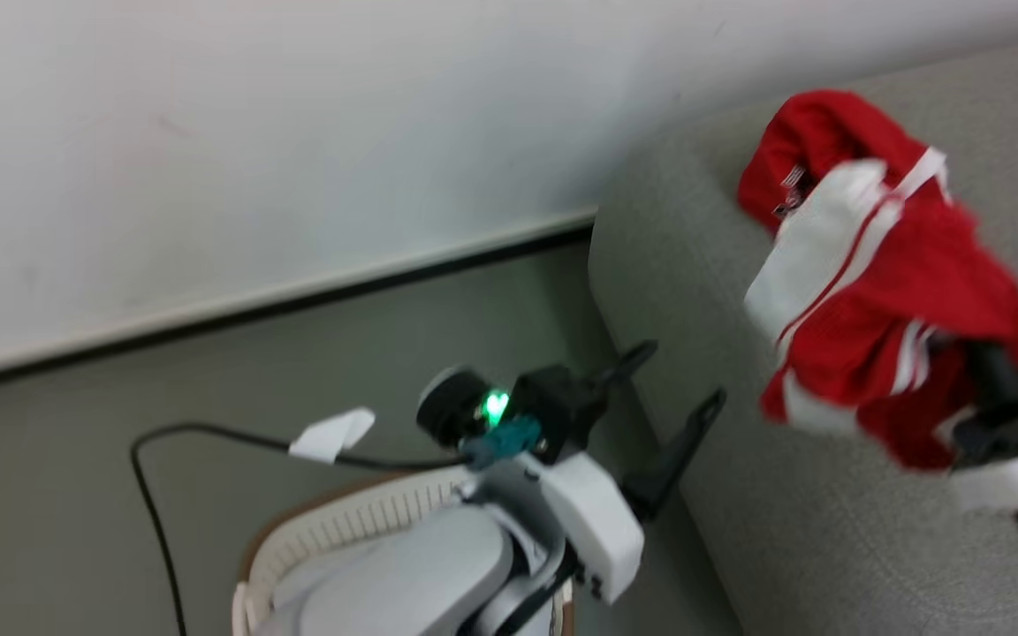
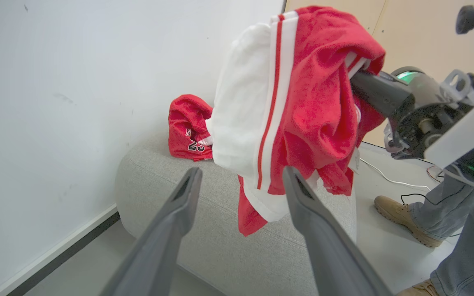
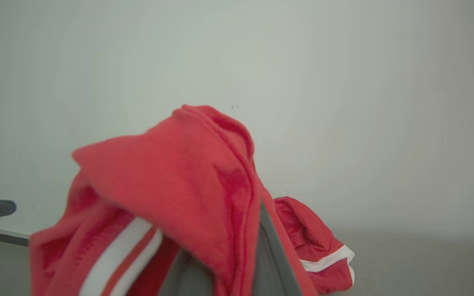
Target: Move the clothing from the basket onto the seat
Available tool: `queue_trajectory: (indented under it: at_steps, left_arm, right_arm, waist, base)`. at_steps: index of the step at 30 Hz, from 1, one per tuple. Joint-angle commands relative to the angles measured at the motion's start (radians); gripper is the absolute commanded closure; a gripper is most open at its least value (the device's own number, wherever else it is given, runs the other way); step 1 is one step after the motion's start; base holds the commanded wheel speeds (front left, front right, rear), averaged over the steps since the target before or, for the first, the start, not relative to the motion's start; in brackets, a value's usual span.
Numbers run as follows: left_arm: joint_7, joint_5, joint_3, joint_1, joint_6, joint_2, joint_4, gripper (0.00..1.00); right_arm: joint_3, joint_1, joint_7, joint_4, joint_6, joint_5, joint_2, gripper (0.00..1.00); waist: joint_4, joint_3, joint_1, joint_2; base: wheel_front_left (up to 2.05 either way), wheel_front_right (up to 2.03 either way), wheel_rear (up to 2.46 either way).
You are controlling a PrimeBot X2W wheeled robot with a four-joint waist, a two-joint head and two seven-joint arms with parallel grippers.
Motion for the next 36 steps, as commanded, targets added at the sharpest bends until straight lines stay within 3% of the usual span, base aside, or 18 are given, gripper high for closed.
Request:
queue_trajectory:
  at_steps: [1,5,9,18,23,27,30,31,32,33,36]
  left_arm:
    - [0.021,0.033,0.007,-0.076,-0.014,0.000,0.002,0.00]
    - [0.056,0.078,0.004,-0.208,-0.047,-0.016,0.019,0.00]
    - [0.052,0.098,0.020,-0.299,-0.057,-0.039,0.038,0.00]
    - [0.009,0.126,0.007,-0.375,-0.072,-0.097,0.083,0.00]
    - [-0.001,0.133,-0.004,-0.384,-0.066,-0.111,0.092,0.00]
    - [-0.001,0.137,-0.009,-0.373,-0.056,-0.102,0.103,0.00]
    - [-0.009,0.136,-0.008,-0.354,-0.048,-0.087,0.109,0.00]
    - [-0.009,0.129,-0.006,-0.343,-0.046,-0.079,0.110,0.00]
    - [-0.012,0.129,-0.005,-0.338,-0.041,-0.068,0.111,0.00]
    - [-0.015,0.127,-0.002,-0.334,-0.039,-0.060,0.109,0.00]
    - [-0.021,0.116,0.004,-0.312,-0.036,-0.034,0.107,0.00]
  right_arm:
    - [-0.055,-0.072,-0.013,0.017,-0.002,0.015,-0.003,1.00]
    - [-0.150,-0.204,-0.018,0.079,-0.002,0.030,-0.031,1.00]
    - [-0.231,-0.367,-0.011,0.163,-0.002,0.032,-0.098,1.00]
    - [-0.445,-0.667,0.014,0.479,-0.002,-0.002,-0.225,1.00]
    - [-0.536,-0.727,-0.009,0.667,-0.002,-0.077,-0.228,1.00]
    - [-0.611,-0.734,-0.030,0.822,-0.002,-0.147,-0.174,1.00]
    - [-0.620,-0.714,-0.035,0.853,-0.002,-0.191,-0.132,1.00]
    - [-0.630,-0.699,-0.035,0.840,-0.002,-0.203,-0.122,0.70]
    - [-0.629,-0.678,-0.035,0.828,-0.002,-0.214,-0.108,0.54]
    - [-0.623,-0.660,-0.034,0.822,-0.002,-0.222,-0.095,0.00]
    - [-0.606,-0.608,-0.034,0.756,-0.002,-0.237,-0.079,0.00]
  waist:
    - [0.042,0.172,-0.0001,-0.0001]
    - [0.077,0.312,-0.0001,-0.0001]
    - [0.114,0.421,-0.0001,-0.0001]
    - [0.232,0.548,-0.0001,-0.0001]
    - [0.284,0.591,-0.0001,-0.0001]
    - [0.307,0.615,-0.0001,-0.0001]
    - [0.305,0.615,-0.0001,-0.0001]
    - [0.301,0.611,-0.0001,-0.0001]
    - [0.295,0.605,-0.0001,-0.0001]
    - [0.290,0.601,-0.0001,-0.0001]
    - [0.269,0.573,-0.0001,-0.0001]
  base:
    - [0.00,0.00,0.00]
    - [0.00,0.00,0.00]
    - [0.00,0.00,0.00]
    - [0.00,0.00,0.00]
    - [0.00,0.00,0.00]
    - [0.00,0.00,0.00]
    - [0.00,0.00,0.00]
    - [0.00,0.00,0.00]
    - [0.00,0.00,0.00]
    - [0.00,0.00,0.00]
    - [0.00,0.00,0.00]
